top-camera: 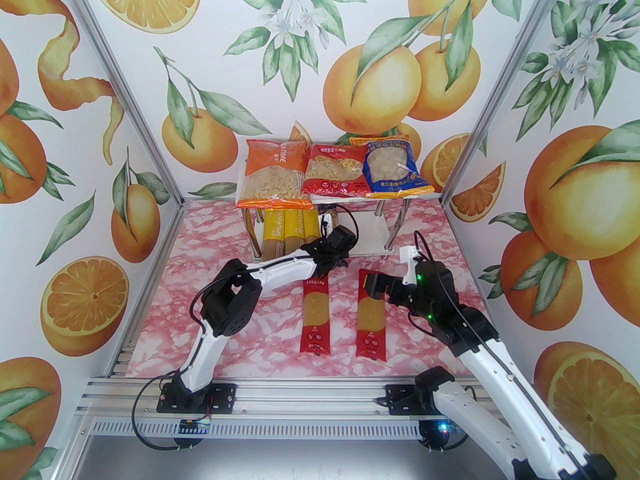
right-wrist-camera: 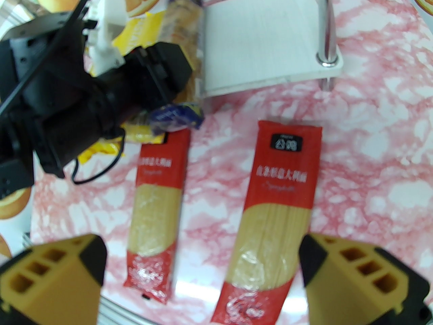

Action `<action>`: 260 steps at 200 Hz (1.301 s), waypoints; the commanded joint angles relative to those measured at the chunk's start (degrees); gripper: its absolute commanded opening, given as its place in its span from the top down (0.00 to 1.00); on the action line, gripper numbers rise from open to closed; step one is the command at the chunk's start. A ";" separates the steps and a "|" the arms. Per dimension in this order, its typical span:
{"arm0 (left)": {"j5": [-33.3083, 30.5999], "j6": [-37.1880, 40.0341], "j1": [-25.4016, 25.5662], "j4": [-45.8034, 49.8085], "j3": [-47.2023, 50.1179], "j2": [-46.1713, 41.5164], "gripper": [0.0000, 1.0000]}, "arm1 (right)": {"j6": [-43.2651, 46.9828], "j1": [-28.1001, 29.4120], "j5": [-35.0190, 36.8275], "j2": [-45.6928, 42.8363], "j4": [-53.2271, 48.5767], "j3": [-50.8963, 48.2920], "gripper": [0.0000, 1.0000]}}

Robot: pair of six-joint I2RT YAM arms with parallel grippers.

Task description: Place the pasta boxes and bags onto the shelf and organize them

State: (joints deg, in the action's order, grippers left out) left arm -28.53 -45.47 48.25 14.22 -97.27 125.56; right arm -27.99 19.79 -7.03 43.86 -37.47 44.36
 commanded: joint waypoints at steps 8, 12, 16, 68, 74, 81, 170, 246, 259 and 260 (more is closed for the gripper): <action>-3.19 0.39 -1.25 1.69 -1.78 -0.97 0.61 | -0.31 0.11 1.05 -0.57 -0.41 -0.24 0.00; -3.12 0.37 -1.25 1.69 -1.78 -1.00 0.61 | -0.31 0.16 1.05 -0.54 -0.48 -0.25 0.00; -3.02 0.39 -1.31 1.69 -1.78 -1.04 0.61 | -0.31 0.08 1.05 -0.60 -0.49 -0.21 0.00; -0.19 -0.19 -1.65 -0.21 -1.49 -1.56 0.41 | -0.72 0.10 1.14 -0.75 -0.50 -0.49 0.00; 0.16 -0.10 -1.58 -0.62 -1.43 -1.62 0.39 | -0.75 0.13 1.14 -0.80 -0.50 -0.50 0.00; 0.53 0.01 -1.66 -1.13 -1.35 -1.77 0.38 | -0.81 0.13 1.14 -0.94 -0.56 -0.50 0.00; 2.96 5.53 -1.34 -8.92 5.44 -10.35 0.39 | -0.99 0.10 1.43 -0.69 -0.58 -0.50 0.00; 11.17 15.56 1.55 -10.19 34.69 -34.06 0.40 | -1.15 0.16 1.51 -0.89 -1.12 -1.37 0.00; 10.35 15.53 2.62 -8.43 40.54 -40.39 0.40 | -1.19 0.16 1.51 -0.59 -1.20 -1.72 0.00; 10.21 15.52 2.72 -8.29 41.00 -40.92 0.40 | -1.19 0.16 1.50 -0.56 -1.20 -1.77 0.00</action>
State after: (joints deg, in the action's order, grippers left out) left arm -19.55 -32.62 49.23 4.84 -64.01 94.65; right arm -28.60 19.79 -6.44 43.48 -37.85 43.68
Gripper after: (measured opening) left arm 0.596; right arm 0.997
